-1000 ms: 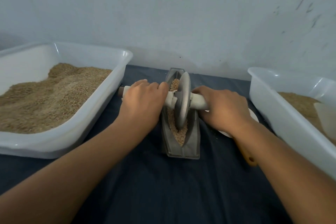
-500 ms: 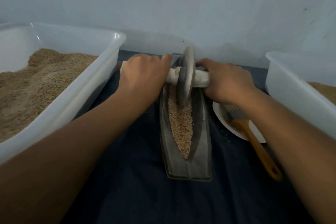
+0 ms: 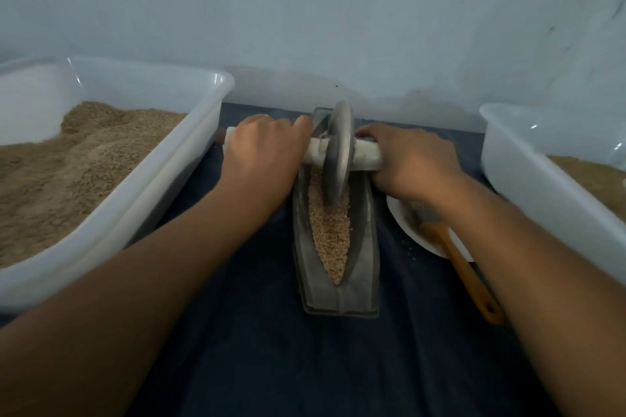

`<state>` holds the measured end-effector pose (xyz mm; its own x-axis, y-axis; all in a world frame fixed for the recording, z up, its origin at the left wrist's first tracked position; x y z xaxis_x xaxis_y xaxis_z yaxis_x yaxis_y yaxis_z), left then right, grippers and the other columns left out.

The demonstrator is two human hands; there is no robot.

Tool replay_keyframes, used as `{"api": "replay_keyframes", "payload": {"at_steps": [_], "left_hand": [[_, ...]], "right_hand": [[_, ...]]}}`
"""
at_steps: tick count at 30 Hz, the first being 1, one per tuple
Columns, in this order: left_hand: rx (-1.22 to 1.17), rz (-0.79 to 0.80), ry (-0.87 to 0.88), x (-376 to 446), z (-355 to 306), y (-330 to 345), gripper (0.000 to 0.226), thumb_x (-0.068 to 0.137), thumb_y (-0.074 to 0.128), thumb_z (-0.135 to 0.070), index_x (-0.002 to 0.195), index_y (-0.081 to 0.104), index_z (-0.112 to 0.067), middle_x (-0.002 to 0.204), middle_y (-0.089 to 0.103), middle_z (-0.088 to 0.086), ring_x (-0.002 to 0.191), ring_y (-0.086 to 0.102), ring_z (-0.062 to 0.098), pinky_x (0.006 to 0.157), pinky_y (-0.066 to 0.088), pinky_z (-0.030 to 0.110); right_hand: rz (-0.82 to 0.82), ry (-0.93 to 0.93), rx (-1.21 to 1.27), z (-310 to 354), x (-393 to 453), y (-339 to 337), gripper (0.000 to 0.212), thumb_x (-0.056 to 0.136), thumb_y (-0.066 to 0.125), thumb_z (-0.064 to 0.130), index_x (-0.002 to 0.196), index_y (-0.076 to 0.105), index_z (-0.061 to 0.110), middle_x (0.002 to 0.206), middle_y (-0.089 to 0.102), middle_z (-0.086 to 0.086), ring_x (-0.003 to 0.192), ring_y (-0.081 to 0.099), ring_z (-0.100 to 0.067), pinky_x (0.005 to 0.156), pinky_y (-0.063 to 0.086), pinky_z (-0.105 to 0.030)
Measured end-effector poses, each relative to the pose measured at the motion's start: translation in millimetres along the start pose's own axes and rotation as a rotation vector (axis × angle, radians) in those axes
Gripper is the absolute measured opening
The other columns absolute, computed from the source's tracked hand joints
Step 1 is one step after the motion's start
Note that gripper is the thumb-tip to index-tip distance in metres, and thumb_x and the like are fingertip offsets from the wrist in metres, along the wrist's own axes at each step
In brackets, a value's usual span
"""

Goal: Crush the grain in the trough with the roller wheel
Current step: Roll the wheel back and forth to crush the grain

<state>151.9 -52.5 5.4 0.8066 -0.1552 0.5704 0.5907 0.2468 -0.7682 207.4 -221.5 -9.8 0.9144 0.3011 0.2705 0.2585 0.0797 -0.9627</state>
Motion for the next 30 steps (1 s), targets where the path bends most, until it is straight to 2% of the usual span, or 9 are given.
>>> {"api": "replay_keyframes", "payload": {"at_steps": [4, 6, 8, 11, 14, 17, 21, 25, 30], "left_hand": [[-0.041, -0.043, 0.043, -14, -6, -11, 0.023, 0.093, 0.06, -0.021, 0.115, 0.053, -0.024, 0.091, 0.064, -0.006, 0.086, 0.061, 0.017, 0.069, 0.028, 0.025], [-0.092, -0.051, 0.059, -23, -6, -16, 0.024, 0.093, 0.06, -0.02, 0.116, 0.053, -0.024, 0.094, 0.064, -0.006, 0.088, 0.061, 0.016, 0.075, 0.032, 0.024], [-0.138, -0.056, 0.067, -32, -7, -22, 0.028, 0.092, 0.06, -0.018, 0.118, 0.054, -0.024, 0.095, 0.064, -0.006, 0.088, 0.06, 0.015, 0.088, 0.039, 0.025], [-0.156, -0.064, 0.081, -46, -8, -31, 0.031, 0.09, 0.056, -0.01, 0.119, 0.054, -0.023, 0.096, 0.064, -0.005, 0.09, 0.059, 0.017, 0.105, 0.033, 0.028], [-0.169, -0.061, 0.093, -53, -9, -38, 0.036, 0.089, 0.053, -0.007, 0.121, 0.054, -0.023, 0.103, 0.064, -0.004, 0.097, 0.059, 0.019, 0.112, 0.027, 0.03], [-0.186, -0.048, 0.106, -56, -7, -46, 0.038, 0.088, 0.055, -0.01, 0.122, 0.054, -0.027, 0.106, 0.064, -0.008, 0.099, 0.059, 0.017, 0.101, 0.037, 0.029], [-0.238, -0.012, 0.085, -52, 0, -57, 0.037, 0.086, 0.058, -0.013, 0.118, 0.056, -0.031, 0.1, 0.065, -0.009, 0.093, 0.06, 0.016, 0.084, 0.045, 0.03], [-0.259, -0.054, 0.065, -44, 3, -73, 0.032, 0.084, 0.062, -0.017, 0.113, 0.059, -0.031, 0.093, 0.066, -0.009, 0.088, 0.062, 0.018, 0.071, 0.039, 0.03], [-0.276, 0.003, 0.061, -45, -1, -68, 0.035, 0.082, 0.063, -0.019, 0.114, 0.056, -0.032, 0.095, 0.066, -0.008, 0.087, 0.063, 0.02, 0.066, 0.033, 0.031]], "right_hand": [[-0.052, 0.016, -0.01, 1, -21, -2, 0.06, 0.08, 0.065, 0.046, 0.135, 0.042, 0.053, 0.105, 0.071, 0.008, 0.094, 0.067, -0.026, 0.066, 0.047, -0.036], [-0.078, 0.003, -0.013, 4, -33, -6, 0.057, 0.082, 0.062, 0.048, 0.135, 0.043, 0.053, 0.104, 0.071, 0.009, 0.093, 0.067, -0.027, 0.065, 0.046, -0.036], [-0.105, -0.017, -0.011, 7, -45, -11, 0.055, 0.084, 0.061, 0.049, 0.135, 0.043, 0.052, 0.105, 0.071, 0.01, 0.094, 0.067, -0.026, 0.064, 0.042, -0.035], [-0.126, -0.045, 0.007, 13, -64, -17, 0.052, 0.085, 0.06, 0.047, 0.134, 0.044, 0.051, 0.105, 0.071, 0.011, 0.094, 0.068, -0.026, 0.062, 0.041, -0.034], [-0.139, -0.04, 0.03, 16, -78, -24, 0.046, 0.087, 0.06, 0.043, 0.13, 0.046, 0.052, 0.102, 0.071, 0.011, 0.091, 0.068, -0.026, 0.063, 0.049, -0.036], [-0.103, -0.01, 0.04, 16, -83, -27, 0.044, 0.088, 0.057, 0.039, 0.128, 0.05, 0.054, 0.096, 0.071, 0.01, 0.087, 0.067, -0.025, 0.063, 0.05, -0.036], [-0.06, 0.021, 0.019, 14, -81, -35, 0.041, 0.084, 0.055, 0.03, 0.119, 0.055, 0.051, 0.086, 0.066, 0.008, 0.082, 0.064, -0.026, 0.058, 0.038, -0.033], [-0.116, 0.043, -0.006, 7, -78, -55, 0.039, 0.08, 0.054, 0.026, 0.112, 0.059, 0.047, 0.079, 0.063, 0.01, 0.074, 0.057, -0.023, 0.053, 0.032, -0.03], [-0.105, 0.007, 0.021, 6, -84, -59, 0.045, 0.082, 0.058, 0.028, 0.121, 0.056, 0.049, 0.092, 0.069, 0.01, 0.088, 0.064, -0.024, 0.061, 0.039, -0.032]]}}
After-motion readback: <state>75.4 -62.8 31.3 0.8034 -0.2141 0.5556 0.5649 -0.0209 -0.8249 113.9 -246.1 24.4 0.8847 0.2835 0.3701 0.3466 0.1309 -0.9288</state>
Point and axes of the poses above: each hand's wrist, its own x-axis towards the middle knuckle, its own y-axis out of the palm, z = x × y, the point moved 9 cm from there along x, towards the middle knuckle
